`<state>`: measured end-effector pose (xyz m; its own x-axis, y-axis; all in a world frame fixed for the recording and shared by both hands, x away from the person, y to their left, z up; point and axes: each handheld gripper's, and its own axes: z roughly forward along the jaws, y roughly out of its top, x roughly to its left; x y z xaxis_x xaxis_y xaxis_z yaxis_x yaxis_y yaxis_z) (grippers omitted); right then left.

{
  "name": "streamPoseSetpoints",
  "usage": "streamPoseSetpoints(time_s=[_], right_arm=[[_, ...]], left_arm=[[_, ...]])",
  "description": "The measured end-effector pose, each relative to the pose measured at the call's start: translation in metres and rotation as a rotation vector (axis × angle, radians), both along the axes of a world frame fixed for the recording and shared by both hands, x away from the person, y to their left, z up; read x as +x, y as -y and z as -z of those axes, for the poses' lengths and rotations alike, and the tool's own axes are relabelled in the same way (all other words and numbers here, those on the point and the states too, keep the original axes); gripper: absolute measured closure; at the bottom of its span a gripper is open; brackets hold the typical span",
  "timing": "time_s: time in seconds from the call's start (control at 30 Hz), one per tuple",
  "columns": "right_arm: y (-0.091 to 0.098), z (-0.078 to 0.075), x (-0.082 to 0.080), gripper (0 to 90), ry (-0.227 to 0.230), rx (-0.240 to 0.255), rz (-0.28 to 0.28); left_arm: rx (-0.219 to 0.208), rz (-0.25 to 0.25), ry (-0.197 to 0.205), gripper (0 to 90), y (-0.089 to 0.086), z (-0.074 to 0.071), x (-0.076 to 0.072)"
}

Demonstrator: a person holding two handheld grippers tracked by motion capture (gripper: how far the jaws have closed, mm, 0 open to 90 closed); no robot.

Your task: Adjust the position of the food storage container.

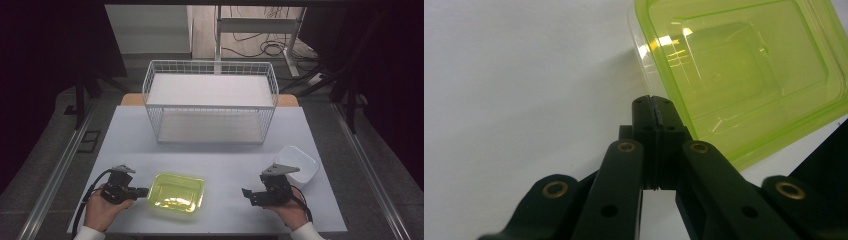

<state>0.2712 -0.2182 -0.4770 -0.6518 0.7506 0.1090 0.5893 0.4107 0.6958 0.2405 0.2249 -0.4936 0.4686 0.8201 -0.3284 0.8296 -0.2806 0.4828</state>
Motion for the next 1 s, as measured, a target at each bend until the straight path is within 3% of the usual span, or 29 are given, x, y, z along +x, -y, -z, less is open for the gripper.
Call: streamPoseSetpoints(time_s=[0.27,0.33,0.7,1.0], right_arm=[[0.002,-0.002,0.0,16.1,-0.002,-0.001,0.008],[0.002,-0.002,0.0,16.1,-0.002,0.0,0.01],[0.003,-0.002,0.0,16.1,-0.002,-0.006,0.013],[0.003,-0.001,0.0,16.1,-0.001,-0.011,0.013]], left_arm=[[-0.019,0.003,-0.012,89.1,0.016,-0.001,0.002],[-0.047,0.018,-0.027,89.1,0.022,0.0,0.003],[-0.052,0.112,-0.06,89.0,0.069,0.002,0.014],[-0.06,0.145,-0.07,88.9,0.082,0.003,0.014]])
